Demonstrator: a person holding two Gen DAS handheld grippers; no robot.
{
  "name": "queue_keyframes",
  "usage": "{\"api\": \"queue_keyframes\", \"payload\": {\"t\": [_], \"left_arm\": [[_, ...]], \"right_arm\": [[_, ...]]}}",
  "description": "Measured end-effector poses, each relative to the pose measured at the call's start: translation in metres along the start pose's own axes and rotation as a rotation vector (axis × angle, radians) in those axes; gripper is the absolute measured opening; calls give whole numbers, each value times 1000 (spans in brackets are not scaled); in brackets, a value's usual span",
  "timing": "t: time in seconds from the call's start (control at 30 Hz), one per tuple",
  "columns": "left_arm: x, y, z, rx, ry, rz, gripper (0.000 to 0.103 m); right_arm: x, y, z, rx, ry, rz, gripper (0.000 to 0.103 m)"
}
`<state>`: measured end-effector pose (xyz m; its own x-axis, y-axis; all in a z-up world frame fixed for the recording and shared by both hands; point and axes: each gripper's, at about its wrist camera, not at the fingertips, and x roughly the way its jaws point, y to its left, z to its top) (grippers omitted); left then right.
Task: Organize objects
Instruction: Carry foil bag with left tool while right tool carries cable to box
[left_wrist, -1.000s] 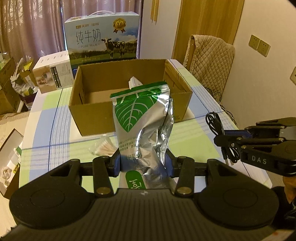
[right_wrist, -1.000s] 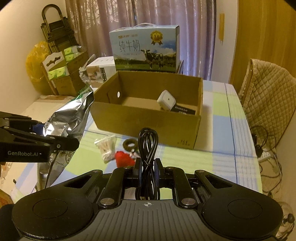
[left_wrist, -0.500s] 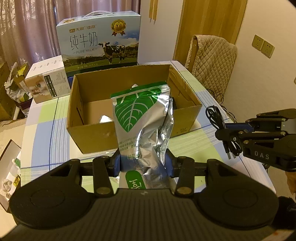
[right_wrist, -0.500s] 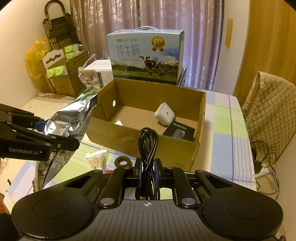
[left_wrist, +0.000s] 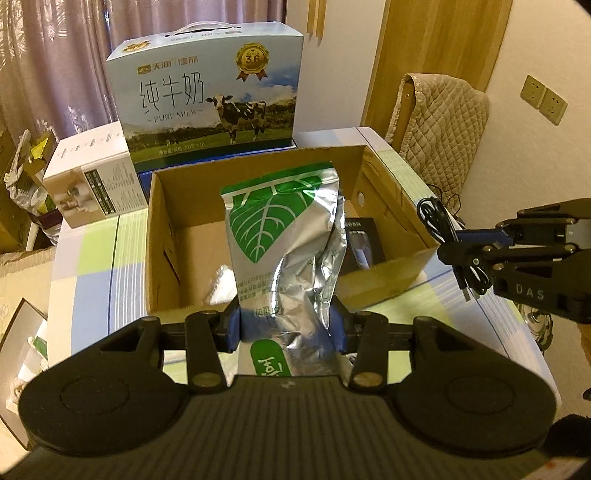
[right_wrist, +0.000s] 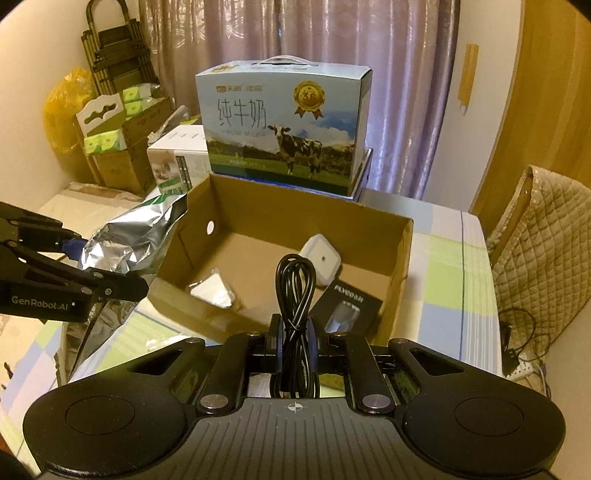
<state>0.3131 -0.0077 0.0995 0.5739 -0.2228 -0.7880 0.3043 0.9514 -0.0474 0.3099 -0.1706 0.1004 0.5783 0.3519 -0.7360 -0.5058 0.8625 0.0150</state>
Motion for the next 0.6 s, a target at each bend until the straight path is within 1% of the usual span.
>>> {"api": "queue_keyframes", "payload": {"t": [0.23, 0.33, 0.6], "left_arm": [[12, 10, 29, 8, 0, -7, 40], [17, 17, 43, 5, -5, 13, 40], [34, 29, 67, -5, -12, 43, 40]], "right_arm": [[18, -16, 29, 38, -9, 12, 10], [26, -20, 39, 46, -7, 16, 10], [49, -25, 47, 65, 13, 23, 10]]}}
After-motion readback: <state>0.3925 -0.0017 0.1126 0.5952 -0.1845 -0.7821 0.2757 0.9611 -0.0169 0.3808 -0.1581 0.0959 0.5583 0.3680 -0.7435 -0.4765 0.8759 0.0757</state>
